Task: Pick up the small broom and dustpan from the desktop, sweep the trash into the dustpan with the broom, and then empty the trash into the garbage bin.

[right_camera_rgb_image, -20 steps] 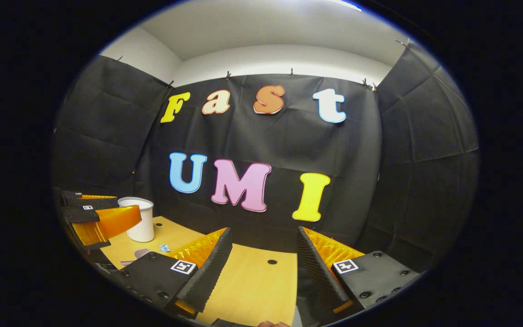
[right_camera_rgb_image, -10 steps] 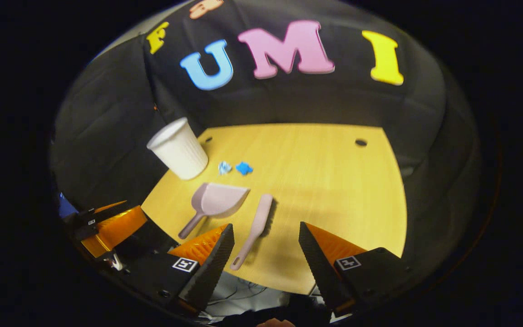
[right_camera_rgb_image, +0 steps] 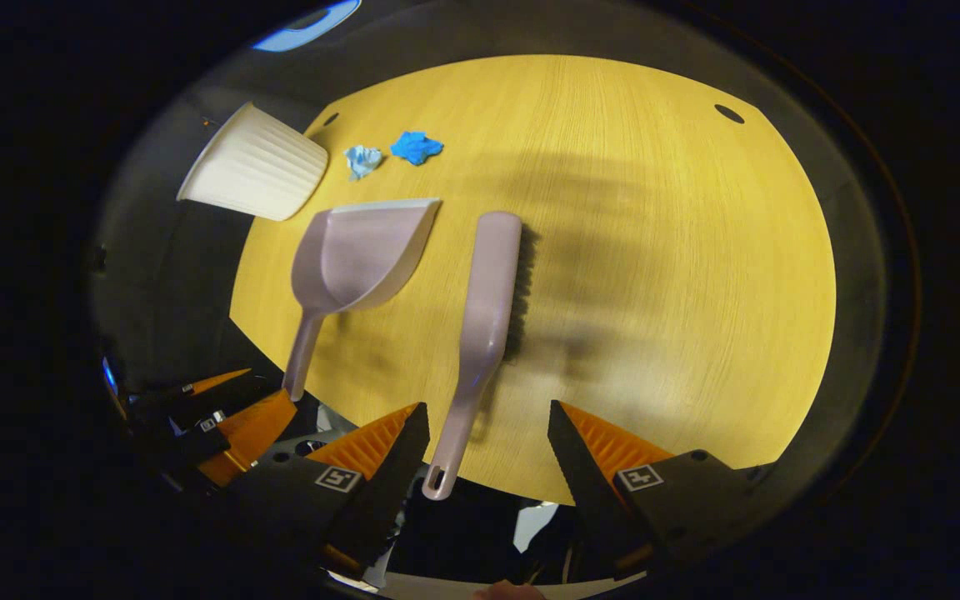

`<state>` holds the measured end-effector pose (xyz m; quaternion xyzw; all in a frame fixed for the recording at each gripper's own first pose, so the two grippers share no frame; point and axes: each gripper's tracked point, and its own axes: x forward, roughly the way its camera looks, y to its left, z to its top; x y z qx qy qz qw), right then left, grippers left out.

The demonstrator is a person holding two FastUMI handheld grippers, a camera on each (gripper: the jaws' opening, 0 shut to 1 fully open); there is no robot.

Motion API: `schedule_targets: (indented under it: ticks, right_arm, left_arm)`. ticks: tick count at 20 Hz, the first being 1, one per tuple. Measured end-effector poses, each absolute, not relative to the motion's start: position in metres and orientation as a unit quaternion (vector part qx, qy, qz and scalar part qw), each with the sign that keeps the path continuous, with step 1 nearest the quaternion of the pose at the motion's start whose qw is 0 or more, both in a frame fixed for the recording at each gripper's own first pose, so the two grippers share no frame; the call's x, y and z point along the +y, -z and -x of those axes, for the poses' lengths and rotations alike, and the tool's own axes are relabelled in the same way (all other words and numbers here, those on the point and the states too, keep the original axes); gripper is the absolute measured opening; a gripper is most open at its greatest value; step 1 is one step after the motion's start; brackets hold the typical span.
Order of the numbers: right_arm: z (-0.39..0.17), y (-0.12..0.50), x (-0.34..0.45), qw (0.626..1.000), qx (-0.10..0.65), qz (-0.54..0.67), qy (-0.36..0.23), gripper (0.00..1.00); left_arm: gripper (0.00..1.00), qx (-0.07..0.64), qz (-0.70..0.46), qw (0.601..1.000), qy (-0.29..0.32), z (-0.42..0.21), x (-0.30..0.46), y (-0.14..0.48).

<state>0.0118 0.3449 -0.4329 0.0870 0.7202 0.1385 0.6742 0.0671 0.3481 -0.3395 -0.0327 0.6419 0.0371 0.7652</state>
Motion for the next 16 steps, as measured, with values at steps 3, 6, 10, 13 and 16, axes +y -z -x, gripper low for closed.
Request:
schedule_targets:
  ticks: [3,6,10,13,16]
  right_arm:
    - [-0.013,0.449,0.359,0.662,0.734,-0.080,-0.128,0.95]
    - [-0.019,0.468,0.364,0.665,0.737,-0.072,-0.095,0.95]
    - [-0.012,0.478,0.377,0.642,0.760,-0.092,-0.045,0.95]
    - [-0.013,0.483,0.383,0.629,0.772,-0.088,-0.036,0.95]
    - [-0.011,0.492,0.377,0.618,0.783,-0.058,-0.042,0.95]
  left_arm:
    - [0.81,0.668,0.003,0.744,-0.019,-0.103,0.365,0.353]
    - [0.82,0.691,-0.019,0.723,0.004,-0.118,0.378,0.379]
    - [0.82,0.705,-0.041,0.707,0.043,-0.129,0.375,0.403]
    - [0.81,0.716,-0.042,0.695,0.050,-0.129,0.370,0.408]
    - [0.81,0.726,-0.037,0.685,0.049,-0.135,0.371,0.418]
